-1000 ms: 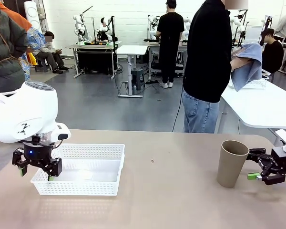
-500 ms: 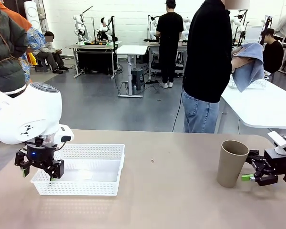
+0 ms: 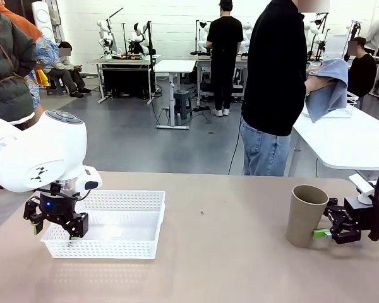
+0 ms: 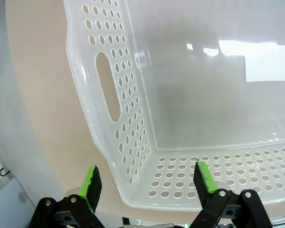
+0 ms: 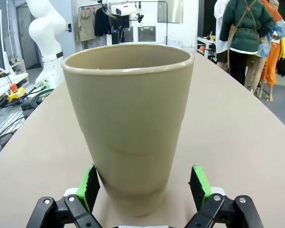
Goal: Clean and organize the cups into the basket.
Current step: Pick up the Organizing basket and move it to the center of the table, then pick up the Reusable plastic cup from the right side of the table and place it inside the Organizing basket.
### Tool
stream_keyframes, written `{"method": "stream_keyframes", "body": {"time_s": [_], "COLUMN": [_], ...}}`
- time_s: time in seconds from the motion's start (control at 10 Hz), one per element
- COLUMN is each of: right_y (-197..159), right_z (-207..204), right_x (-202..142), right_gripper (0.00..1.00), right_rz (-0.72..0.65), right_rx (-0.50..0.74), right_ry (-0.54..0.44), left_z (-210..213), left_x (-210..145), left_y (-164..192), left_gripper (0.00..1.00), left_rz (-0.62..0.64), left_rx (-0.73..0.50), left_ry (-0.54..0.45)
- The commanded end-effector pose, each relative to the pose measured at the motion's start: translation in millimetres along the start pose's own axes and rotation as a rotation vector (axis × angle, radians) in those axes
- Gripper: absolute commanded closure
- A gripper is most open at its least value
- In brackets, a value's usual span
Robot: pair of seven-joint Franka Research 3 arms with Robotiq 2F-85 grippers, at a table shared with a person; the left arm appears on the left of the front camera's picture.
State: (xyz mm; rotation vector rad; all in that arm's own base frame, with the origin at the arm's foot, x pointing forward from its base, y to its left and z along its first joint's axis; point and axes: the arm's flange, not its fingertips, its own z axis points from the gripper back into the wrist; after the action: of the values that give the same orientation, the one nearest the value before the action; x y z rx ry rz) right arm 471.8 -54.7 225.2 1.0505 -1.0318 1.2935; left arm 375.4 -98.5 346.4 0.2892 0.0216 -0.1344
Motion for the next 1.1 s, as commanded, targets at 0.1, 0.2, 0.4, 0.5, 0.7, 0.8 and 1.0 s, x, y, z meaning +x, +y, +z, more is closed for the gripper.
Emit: {"method": "stream_keyframes", "body": {"time_s": [0.1, 0.2, 0.4, 0.5, 0.7, 0.8, 1.0], "right_y": [-9.7, -9.8, -7.4, -5.8, -4.1, -3.9, -4.3], "right_z": [-14.5, -18.1, -23.7, -25.5, -28.3, -30.0, -34.4], "right_x": [-3.0, -3.6, -3.4, -3.4, -2.7, -2.0, -1.6], "right_gripper": [0.0, 0.0, 0.0, 0.0, 0.0, 0.0, 0.0], "right_rz": [0.003, 0.002, 0.005, 0.007, 0.017, 0.021, 0.022], "right_rx": [-0.01, -0.001, 0.014, 0.021, 0.03, 0.036, 0.046], "right_ry": [-0.02, -0.015, -0.007, -0.005, -0.01, -0.015, -0.018], "left_z": [-12.8, -13.4, -11.8, -10.7, -10.4, -11.8, -16.4], "left_x": [-18.7, -17.2, -13.9, -12.9, -11.8, -11.1, -8.9], "left_y": [0.9, 2.4, 5.9, 8.9, 14.5, 16.2, 21.2], "left_gripper": [0.0, 0.0, 0.0, 0.0, 0.0, 0.0, 0.0], "left_rz": [0.039, 0.046, 0.072, 0.09, 0.16, 0.189, 0.217], "left_rx": [0.017, 0.013, 0.001, -0.009, -0.028, -0.04, -0.089], "left_ry": [0.003, 0.006, 0.005, 0.003, 0.022, 0.051, 0.085]}}
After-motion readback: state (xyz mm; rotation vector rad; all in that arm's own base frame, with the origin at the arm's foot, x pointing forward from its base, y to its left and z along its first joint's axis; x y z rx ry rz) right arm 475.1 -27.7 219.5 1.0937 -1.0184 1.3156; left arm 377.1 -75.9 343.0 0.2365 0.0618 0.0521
